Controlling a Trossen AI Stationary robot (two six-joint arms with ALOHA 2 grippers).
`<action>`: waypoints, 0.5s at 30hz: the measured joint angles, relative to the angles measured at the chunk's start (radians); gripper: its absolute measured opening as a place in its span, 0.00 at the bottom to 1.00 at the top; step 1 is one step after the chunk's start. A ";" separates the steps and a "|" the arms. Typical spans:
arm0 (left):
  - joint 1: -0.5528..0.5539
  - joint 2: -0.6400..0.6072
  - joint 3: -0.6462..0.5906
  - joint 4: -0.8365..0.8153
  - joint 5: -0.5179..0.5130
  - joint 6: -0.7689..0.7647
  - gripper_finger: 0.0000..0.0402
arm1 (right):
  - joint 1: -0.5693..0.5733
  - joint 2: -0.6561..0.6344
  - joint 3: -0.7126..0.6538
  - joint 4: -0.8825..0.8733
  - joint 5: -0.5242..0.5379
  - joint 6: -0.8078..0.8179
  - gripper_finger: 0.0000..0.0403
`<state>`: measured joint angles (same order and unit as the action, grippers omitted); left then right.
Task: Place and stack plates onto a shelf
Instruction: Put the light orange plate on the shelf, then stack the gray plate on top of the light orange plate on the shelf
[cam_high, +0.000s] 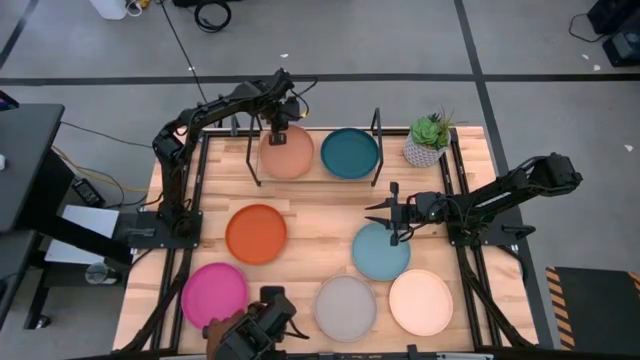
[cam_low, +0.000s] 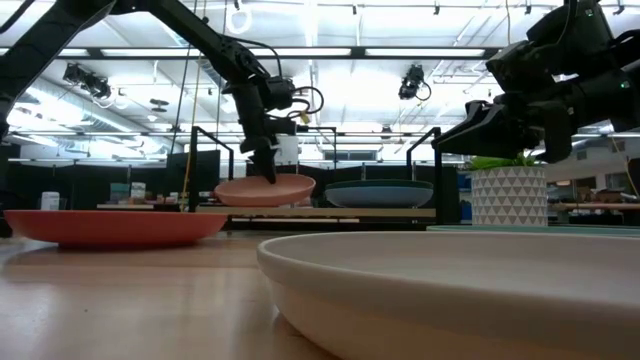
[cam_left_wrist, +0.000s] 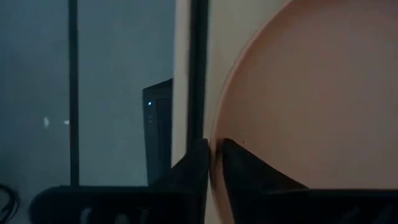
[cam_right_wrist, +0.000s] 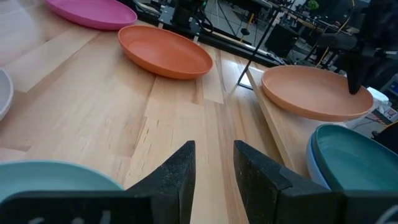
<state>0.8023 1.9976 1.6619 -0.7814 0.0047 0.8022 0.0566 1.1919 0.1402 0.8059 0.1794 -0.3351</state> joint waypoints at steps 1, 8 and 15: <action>0.000 0.000 0.000 0.005 -0.009 -0.007 0.17 | 0.000 0.000 0.000 0.000 0.000 0.000 0.29; -0.003 0.000 0.000 0.009 -0.044 -0.006 0.31 | 0.000 0.000 0.000 0.000 0.000 0.000 0.29; -0.035 0.000 0.000 0.010 -0.052 -0.035 0.31 | 0.000 0.000 -0.001 0.000 0.000 0.000 0.29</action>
<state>0.7668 1.9976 1.6619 -0.7715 -0.0477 0.7677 0.0566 1.1919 0.1394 0.8059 0.1795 -0.3355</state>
